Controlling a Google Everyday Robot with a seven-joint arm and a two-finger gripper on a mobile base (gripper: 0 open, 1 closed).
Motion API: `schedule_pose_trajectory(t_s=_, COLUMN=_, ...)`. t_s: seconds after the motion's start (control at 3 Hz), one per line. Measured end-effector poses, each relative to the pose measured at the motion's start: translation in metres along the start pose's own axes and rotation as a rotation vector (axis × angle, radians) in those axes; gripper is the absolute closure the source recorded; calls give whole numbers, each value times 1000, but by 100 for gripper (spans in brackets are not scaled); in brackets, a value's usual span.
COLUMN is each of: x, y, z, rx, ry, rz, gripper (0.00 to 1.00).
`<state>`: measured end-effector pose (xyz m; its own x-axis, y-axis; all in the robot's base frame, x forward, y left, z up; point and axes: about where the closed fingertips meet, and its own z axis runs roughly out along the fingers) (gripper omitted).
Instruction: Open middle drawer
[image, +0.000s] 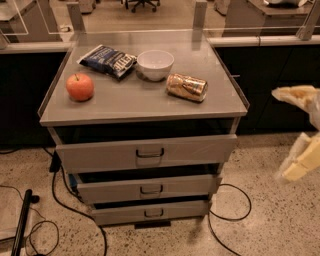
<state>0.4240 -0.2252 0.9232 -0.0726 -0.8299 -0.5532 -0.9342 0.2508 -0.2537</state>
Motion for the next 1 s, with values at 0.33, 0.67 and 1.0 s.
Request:
schedule_pose_trajectory(t_s=0.33, x=1, y=32, z=29, rx=6, ry=-141, rz=33, gripper=0)
schedule_pose_trajectory(t_s=0.67, x=-3, y=43, z=36, rx=2, ry=-183, rz=44, gripper=0)
schedule_pose_trajectory(t_s=1.0, x=-3, y=43, z=36, rx=2, ry=-183, rz=44, gripper=0)
